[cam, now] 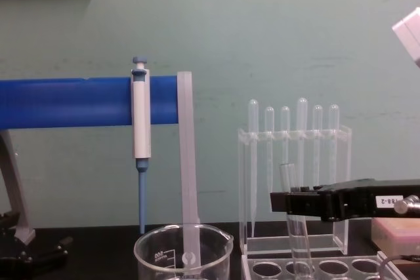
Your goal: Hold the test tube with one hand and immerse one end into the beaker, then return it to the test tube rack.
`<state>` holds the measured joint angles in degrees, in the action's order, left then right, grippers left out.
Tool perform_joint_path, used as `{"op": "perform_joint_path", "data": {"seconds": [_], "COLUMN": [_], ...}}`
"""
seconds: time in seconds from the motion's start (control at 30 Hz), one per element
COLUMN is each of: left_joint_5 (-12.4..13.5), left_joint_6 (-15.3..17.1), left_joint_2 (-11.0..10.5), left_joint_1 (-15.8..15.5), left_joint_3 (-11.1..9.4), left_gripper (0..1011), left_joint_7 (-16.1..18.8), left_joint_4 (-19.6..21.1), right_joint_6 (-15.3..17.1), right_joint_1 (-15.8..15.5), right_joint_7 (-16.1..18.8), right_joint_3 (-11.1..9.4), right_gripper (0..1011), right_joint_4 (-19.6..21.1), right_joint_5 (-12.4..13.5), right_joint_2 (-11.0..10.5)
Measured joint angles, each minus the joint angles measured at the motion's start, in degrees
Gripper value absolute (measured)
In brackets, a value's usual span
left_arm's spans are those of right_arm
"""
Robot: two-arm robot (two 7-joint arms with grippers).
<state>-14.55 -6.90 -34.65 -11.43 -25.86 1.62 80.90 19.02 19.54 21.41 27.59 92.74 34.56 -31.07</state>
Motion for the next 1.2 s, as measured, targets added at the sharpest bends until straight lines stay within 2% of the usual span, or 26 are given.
{"op": "perform_joint_path", "data": {"seconds": [0.1,0.17,0.3,0.5,0.73,0.97,1.2], "left_joint_5": [0.0,0.0,0.0,0.0,0.0,0.0,0.0], "left_joint_6": [0.0,0.0,0.0,0.0,0.0,0.0,0.0], "left_joint_2": [0.0,0.0,0.0,0.0,0.0,0.0,0.0], "left_joint_1": [0.0,0.0,0.0,0.0,0.0,0.0,0.0], "left_joint_3": [0.0,0.0,0.0,0.0,0.0,0.0,0.0], "left_gripper": [1000,1000,1000,1000,1000,1000,1000], "left_joint_7": [0.0,0.0,0.0,0.0,0.0,0.0,0.0], "left_joint_4": [0.0,0.0,0.0,0.0,0.0,0.0,0.0], "right_joint_6": [0.0,-0.1,-0.2,-0.4,-3.1,-7.4,-9.8], "right_joint_1": [-0.1,-0.1,-0.1,-0.9,-2.9,-5.2,-6.9], "right_joint_7": [0.0,0.0,0.0,-0.1,-0.8,-1.4,-1.1], "right_joint_3": [-0.1,-0.2,-0.4,-1.2,-3.5,-5.5,-7.0], "right_gripper": [400,302,226,226,226,226,226], "right_joint_4": [-0.1,-0.2,-0.2,1.2,6.3,11.9,13.9], "right_joint_5": [-0.1,-0.1,-0.1,0.1,0.3,-2.2,-3.8], "right_joint_2": [0.2,0.2,0.3,0.0,-1.6,-3.4,-3.6]}}
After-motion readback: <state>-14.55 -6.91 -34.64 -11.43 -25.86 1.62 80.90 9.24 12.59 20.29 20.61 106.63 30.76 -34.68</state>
